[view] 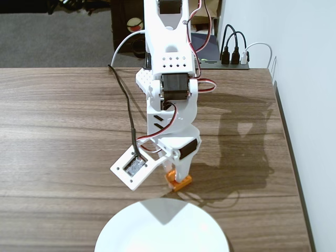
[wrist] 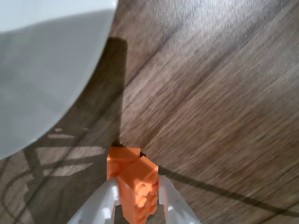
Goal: Grasp a lego block and put it on the plate.
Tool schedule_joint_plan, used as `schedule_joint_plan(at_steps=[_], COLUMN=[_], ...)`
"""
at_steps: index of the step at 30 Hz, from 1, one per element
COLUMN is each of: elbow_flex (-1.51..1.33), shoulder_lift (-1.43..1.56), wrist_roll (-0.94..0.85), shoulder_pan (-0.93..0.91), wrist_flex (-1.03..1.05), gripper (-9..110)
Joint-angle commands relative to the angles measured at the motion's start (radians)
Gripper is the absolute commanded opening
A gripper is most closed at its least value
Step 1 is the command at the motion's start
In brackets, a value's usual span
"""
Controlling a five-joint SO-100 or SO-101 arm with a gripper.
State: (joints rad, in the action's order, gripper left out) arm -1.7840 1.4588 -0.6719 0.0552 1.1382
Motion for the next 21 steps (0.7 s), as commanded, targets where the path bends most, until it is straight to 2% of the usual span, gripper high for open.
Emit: schedule_joint_plan(at_steps=[1, 21], elbow_flex=[0.041, 0.069], shoulder_lift=[0.055, 0.169], wrist_roll=[0.008, 0.021], shoulder_pan=[0.014, 0.04], wrist_flex=[0.015, 0.08], gripper=[4, 4])
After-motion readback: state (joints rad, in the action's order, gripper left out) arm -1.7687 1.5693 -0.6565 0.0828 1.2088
